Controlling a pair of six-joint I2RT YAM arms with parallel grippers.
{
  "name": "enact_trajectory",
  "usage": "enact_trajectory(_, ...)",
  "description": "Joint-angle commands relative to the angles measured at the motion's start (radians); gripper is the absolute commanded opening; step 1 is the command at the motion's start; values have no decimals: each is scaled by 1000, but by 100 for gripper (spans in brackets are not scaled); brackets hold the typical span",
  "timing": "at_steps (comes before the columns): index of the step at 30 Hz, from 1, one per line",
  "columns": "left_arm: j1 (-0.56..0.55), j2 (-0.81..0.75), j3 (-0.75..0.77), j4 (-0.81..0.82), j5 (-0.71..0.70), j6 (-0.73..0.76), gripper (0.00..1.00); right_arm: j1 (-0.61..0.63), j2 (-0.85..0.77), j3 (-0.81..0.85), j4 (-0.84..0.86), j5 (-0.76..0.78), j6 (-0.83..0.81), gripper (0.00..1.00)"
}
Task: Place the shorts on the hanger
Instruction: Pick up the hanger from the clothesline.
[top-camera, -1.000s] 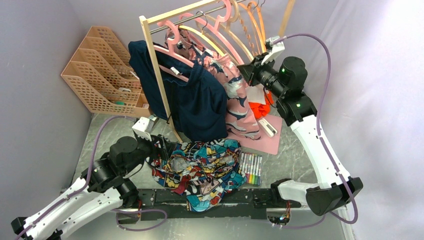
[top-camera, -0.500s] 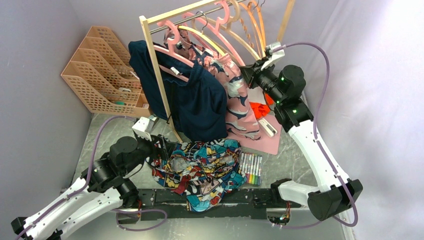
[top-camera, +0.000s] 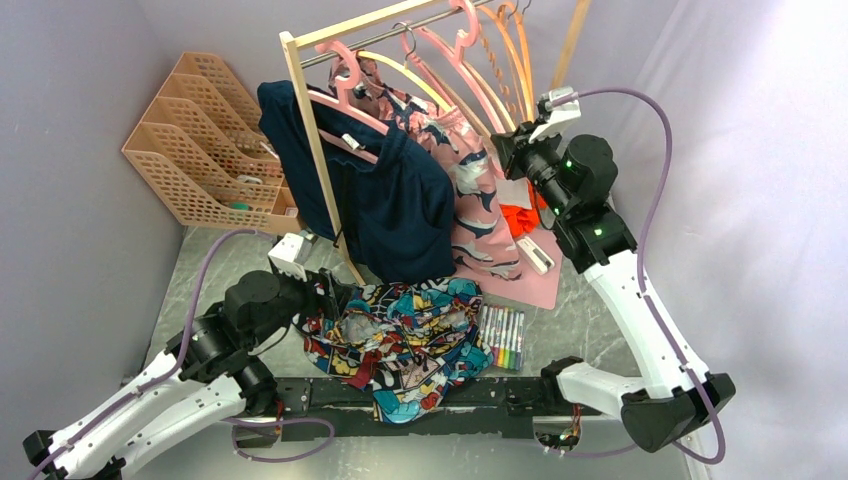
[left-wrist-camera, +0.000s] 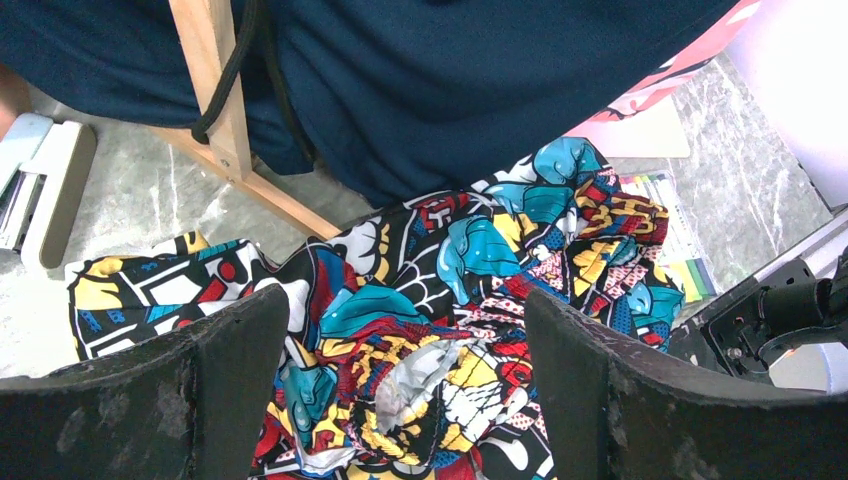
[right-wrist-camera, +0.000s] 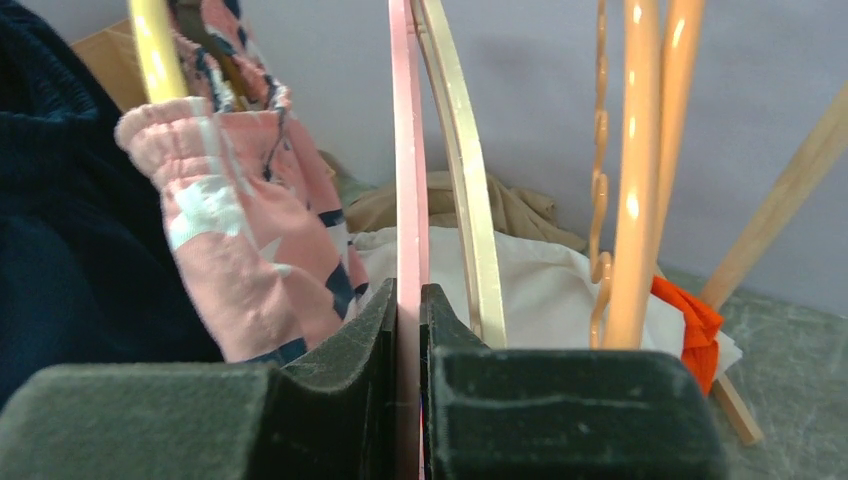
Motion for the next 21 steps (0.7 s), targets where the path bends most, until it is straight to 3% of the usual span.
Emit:
enact_trajectory(1,2,-5,-1,28,13,6,91,5,29,48,-60,126,7,0)
enact_trajectory(7,3,5,1,29,17,11,91,5,50,98,-117,80,35,0)
enact_trajectory(12,2,9,0,32,23,12,91,6,48,172,-181,-9,24,34)
enact_trajectory(21,3,10,0,36,32,13,91,19,137,421,-326,-67,36,49)
